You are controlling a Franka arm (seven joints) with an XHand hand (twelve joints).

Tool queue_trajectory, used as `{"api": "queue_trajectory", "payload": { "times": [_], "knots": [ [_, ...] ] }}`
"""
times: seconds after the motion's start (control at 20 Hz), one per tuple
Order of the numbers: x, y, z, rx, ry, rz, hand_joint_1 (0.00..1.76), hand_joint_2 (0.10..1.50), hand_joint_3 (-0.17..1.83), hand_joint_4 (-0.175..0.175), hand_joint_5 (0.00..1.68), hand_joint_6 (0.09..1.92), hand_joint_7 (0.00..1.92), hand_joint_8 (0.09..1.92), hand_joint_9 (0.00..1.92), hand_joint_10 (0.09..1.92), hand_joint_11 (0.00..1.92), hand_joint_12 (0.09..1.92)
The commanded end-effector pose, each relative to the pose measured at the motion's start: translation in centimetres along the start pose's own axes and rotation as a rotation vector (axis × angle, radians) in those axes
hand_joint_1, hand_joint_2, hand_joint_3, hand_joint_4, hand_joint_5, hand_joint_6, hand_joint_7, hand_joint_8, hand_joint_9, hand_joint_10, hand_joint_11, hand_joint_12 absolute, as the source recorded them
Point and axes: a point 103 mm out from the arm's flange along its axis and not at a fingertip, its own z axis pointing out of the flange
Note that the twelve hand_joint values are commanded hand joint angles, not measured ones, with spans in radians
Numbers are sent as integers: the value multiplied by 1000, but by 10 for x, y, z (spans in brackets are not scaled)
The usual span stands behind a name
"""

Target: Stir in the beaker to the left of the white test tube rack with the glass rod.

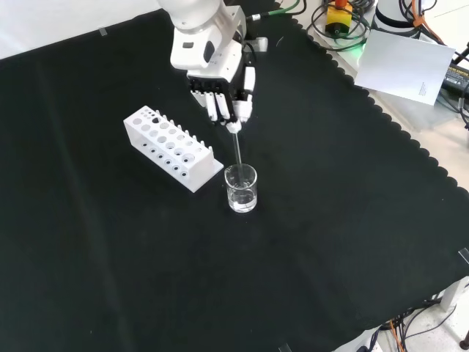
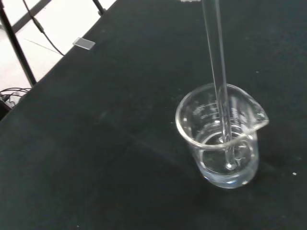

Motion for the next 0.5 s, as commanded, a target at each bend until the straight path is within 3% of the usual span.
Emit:
{"api": "queue_trajectory", "payload": {
  "times": [0.05,0.3,0.5],
  "knots": [
    [14,21,3,1,21,-23,1295,1145,-175,-175,1348,87,1021,1271,1595,1061,1573,961],
    [14,37,5,7,29,-33,1296,1145,-175,-175,1350,87,1022,1270,1595,1060,1574,962],
    [-2,38,1,-1,40,-10,1296,1145,-175,-175,1351,87,1022,1270,1595,1060,1574,962]
  ]
}}
